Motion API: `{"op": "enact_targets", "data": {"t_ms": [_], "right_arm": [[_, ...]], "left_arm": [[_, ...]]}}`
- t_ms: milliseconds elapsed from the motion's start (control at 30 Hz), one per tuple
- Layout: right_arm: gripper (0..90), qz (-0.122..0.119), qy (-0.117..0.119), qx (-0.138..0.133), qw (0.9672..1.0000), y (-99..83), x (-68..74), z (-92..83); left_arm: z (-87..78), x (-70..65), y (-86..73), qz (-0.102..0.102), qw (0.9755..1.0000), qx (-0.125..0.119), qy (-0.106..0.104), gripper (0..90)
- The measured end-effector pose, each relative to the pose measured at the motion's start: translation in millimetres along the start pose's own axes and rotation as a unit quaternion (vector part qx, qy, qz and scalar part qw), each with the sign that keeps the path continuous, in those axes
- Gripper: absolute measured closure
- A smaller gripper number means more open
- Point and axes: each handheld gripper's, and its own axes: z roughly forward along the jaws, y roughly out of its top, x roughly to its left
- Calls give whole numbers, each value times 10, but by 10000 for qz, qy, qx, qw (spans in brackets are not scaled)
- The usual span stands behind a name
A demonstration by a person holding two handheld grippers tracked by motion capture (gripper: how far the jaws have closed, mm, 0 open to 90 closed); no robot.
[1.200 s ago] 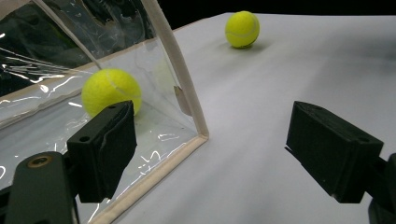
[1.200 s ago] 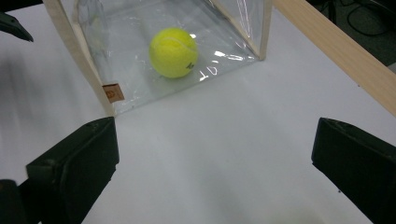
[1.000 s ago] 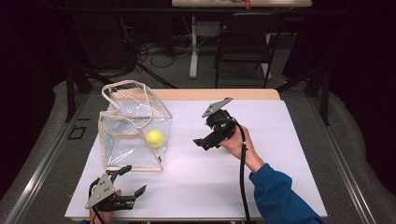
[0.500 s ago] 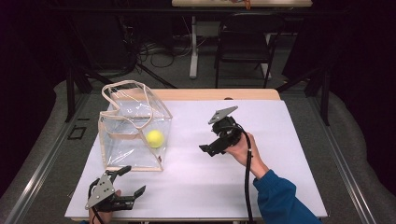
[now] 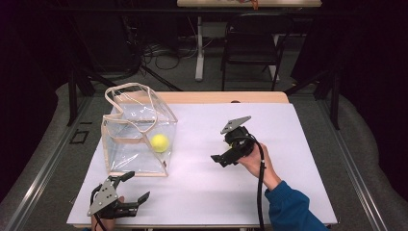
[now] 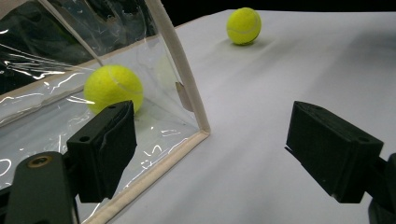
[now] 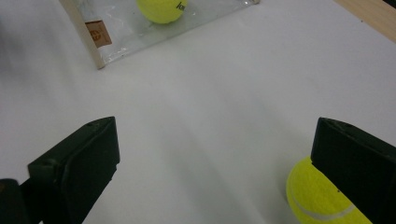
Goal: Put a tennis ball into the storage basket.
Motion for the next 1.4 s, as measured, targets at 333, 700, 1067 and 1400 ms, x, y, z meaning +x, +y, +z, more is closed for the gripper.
{"op": "enact_targets", "data": {"t_ms": [333, 700, 1067, 1400], "right_arm": [[6, 128, -25, 34, 9999, -154, -49, -33], [5, 246, -109, 132, 9996, -278, -104, -61], [0, 417, -258, 172, 9986, -460, -181, -123], [0, 463, -294, 208, 9983, -512, -204, -159]], "left_arm": [[-47, -7, -18, -51, 9999, -8, 91, 159], [-51, -10, -23, -66, 9999, -15, 107, 159], [-52, -25, -23, -65, 9999, -14, 113, 159], [-37, -34, -18, -52, 9999, 11, 101, 159]]}}
